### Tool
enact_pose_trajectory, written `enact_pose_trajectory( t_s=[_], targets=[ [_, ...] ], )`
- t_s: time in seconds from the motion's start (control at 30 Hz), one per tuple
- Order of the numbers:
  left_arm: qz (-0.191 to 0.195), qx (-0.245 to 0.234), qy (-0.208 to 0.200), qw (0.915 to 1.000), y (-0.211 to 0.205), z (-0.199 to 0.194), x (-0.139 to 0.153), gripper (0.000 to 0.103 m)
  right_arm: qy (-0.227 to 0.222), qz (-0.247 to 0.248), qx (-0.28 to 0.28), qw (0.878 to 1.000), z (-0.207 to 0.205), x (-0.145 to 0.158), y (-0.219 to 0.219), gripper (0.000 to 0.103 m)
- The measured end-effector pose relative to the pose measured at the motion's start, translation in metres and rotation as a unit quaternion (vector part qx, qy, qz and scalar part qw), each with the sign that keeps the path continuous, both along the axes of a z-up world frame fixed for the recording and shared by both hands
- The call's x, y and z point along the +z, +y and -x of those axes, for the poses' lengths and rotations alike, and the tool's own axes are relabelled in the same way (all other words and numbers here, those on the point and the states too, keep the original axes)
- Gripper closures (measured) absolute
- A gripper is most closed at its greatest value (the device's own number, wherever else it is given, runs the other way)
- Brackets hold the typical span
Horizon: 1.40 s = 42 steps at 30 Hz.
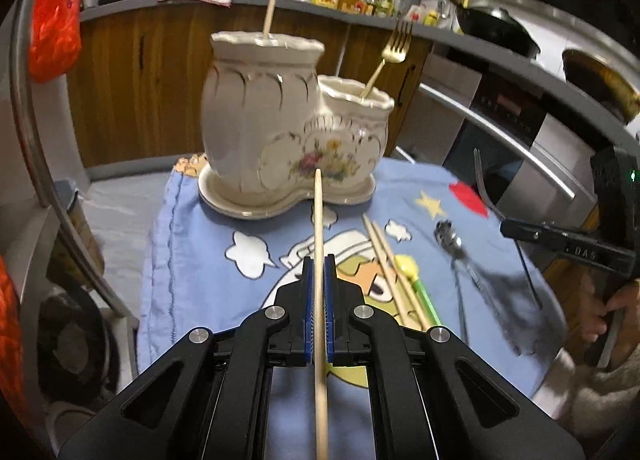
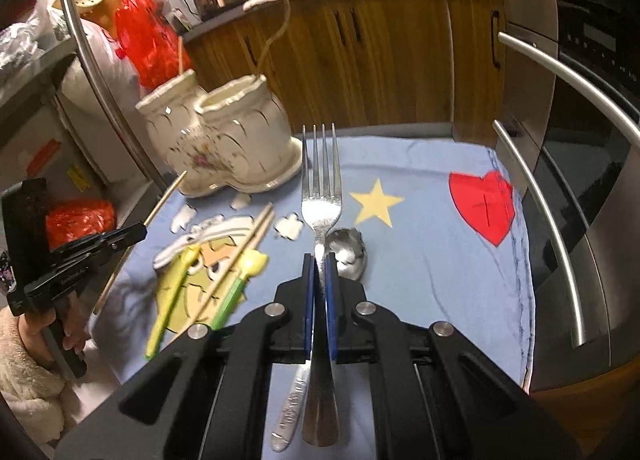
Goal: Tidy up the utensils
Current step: 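Place the chopstick in the tall cup while the right gripper drops the fork into the small cup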
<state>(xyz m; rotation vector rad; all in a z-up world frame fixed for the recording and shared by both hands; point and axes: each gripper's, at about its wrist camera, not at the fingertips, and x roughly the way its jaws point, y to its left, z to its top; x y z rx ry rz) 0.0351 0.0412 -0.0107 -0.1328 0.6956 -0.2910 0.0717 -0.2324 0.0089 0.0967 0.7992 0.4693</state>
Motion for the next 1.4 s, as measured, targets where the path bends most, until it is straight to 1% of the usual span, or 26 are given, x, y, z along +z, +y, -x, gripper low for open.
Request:
enact_pose_trajectory(
  t_s=[0.13, 0.27, 0.3, 0.37, 0.47, 0.53, 0.67, 0.77, 0.87, 0.97, 1.07, 1.1, 1.23, 1.33, 1.4],
  targets=[
    [0.021, 0.000, -0.021, 0.9995, 0.006, 0.001, 0.020, 0.098, -0.023, -0.017, 0.006, 1.000, -0.004, 0.019, 0.007, 0.098],
    [0.054, -0.002, -0.049, 0.9973, 0.015, -0.002, 0.049, 0.098, -0.040, -0.040, 0.013, 0.998, -0.016, 0.040, 0.016, 0.098],
    [0.059, -0.001, -0.061, 0.9964, 0.018, -0.004, 0.059, 0.098, -0.047, -0.043, 0.014, 0.998, -0.020, 0.046, 0.019, 0.098],
    [0.060, 0.000, -0.084, 0.9946, 0.022, -0.010, 0.077, 0.098, -0.060, -0.046, 0.017, 0.997, -0.027, 0.057, 0.025, 0.098],
    [0.056, 0.005, -0.109, 0.9924, 0.026, -0.020, 0.096, 0.098, -0.078, -0.056, 0.021, 0.995, -0.039, 0.071, 0.036, 0.098],
    [0.046, 0.011, -0.130, 0.9905, 0.028, -0.032, 0.110, 0.098, -0.086, -0.064, 0.023, 0.994, -0.051, 0.080, 0.044, 0.098],
    [0.032, 0.016, -0.151, 0.9879, 0.033, -0.057, 0.128, 0.098, -0.098, -0.058, 0.025, 0.993, -0.076, 0.092, 0.064, 0.098],
    [0.036, 0.024, -0.161, 0.9860, 0.040, -0.085, 0.139, 0.098, -0.108, -0.061, 0.025, 0.992, -0.093, 0.100, 0.077, 0.098],
    [0.048, 0.029, -0.166, 0.9845, 0.046, -0.112, 0.145, 0.098, -0.117, -0.072, 0.024, 0.990, -0.112, 0.106, 0.091, 0.098],
    [0.049, 0.035, -0.174, 0.9829, 0.047, -0.132, 0.146, 0.098, -0.125, -0.079, 0.024, 0.989, -0.127, 0.108, 0.103, 0.098],
    [0.050, 0.042, -0.182, 0.9812, 0.047, -0.150, 0.146, 0.098, -0.128, -0.084, 0.019, 0.988, -0.141, 0.105, 0.112, 0.098],
    [0.056, 0.046, -0.182, 0.9805, 0.047, -0.155, 0.144, 0.098, -0.127, -0.085, 0.017, 0.988, -0.145, 0.104, 0.114, 0.098],
    [0.072, 0.065, -0.183, 0.9784, 0.050, -0.167, 0.131, 0.098, -0.119, -0.098, 0.002, 0.988, -0.160, 0.090, 0.114, 0.098],
    [0.060, 0.071, -0.191, 0.9771, 0.045, -0.168, 0.121, 0.098, -0.115, -0.105, -0.009, 0.988, -0.165, 0.079, 0.112, 0.098],
    [0.050, 0.069, -0.198, 0.9765, 0.038, -0.168, 0.117, 0.098, -0.120, -0.108, -0.017, 0.987, -0.168, 0.075, 0.111, 0.098]
  ],
)
